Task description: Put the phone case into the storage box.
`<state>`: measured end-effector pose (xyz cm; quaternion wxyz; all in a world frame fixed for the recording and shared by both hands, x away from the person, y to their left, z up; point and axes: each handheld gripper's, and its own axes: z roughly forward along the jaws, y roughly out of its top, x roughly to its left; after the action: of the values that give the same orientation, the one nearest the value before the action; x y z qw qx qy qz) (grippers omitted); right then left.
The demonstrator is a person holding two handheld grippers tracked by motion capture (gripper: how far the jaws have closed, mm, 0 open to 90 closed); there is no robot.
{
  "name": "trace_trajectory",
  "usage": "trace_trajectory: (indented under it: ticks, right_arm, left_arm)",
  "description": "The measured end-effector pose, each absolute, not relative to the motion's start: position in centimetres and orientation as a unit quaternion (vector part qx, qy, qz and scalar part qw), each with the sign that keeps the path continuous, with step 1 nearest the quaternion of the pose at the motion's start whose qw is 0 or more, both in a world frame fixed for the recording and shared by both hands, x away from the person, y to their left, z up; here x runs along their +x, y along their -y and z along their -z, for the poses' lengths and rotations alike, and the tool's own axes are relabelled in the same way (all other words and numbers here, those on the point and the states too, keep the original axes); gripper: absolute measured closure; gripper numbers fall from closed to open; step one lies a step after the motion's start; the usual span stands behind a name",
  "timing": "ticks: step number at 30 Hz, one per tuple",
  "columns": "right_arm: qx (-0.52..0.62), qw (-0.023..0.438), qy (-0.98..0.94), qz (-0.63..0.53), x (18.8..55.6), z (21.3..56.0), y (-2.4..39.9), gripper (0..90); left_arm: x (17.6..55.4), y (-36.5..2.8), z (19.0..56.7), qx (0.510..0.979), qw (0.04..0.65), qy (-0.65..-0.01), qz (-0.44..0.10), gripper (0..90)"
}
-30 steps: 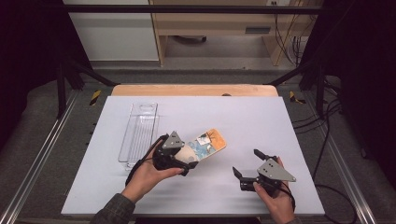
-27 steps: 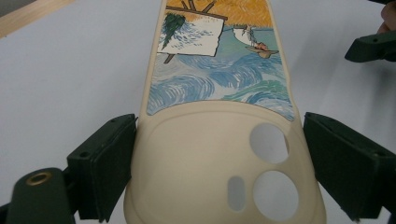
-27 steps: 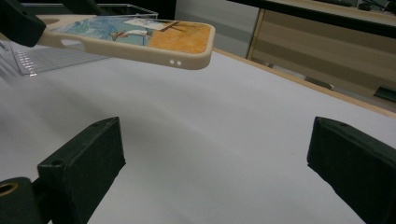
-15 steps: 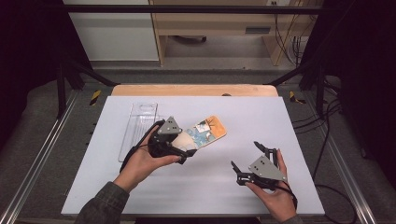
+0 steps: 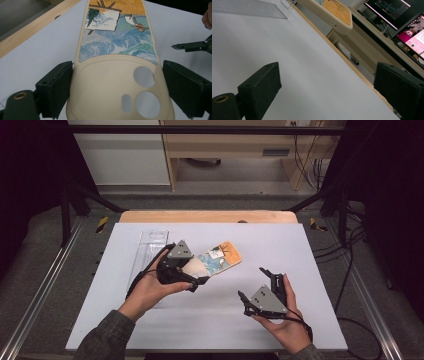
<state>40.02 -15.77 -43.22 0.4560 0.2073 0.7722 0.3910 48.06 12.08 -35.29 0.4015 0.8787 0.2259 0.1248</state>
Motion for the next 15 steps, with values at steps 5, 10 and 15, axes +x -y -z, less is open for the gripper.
trace_trajectory:
  ticks: [5, 10, 15]
  right_arm:
    - [0.191, 0.467, -0.776, -0.379, 40.3, 43.3, 14.8, 8.7]
    - [0.177, 0.475, -0.776, -0.375, 40.5, 43.1, 14.1, 8.8]
    - [0.166, 0.482, -0.777, -0.370, 40.4, 43.2, 13.5, 9.3]
  left_arm:
    - [48.1, -12.3, 35.8, 0.879, 0.402, -0.225, -0.121, 11.6]
    - [48.0, -12.4, 36.7, 0.880, 0.402, -0.223, -0.115, 11.6]
    - [47.9, -12.4, 37.1, 0.883, 0.397, -0.222, -0.113, 11.6]
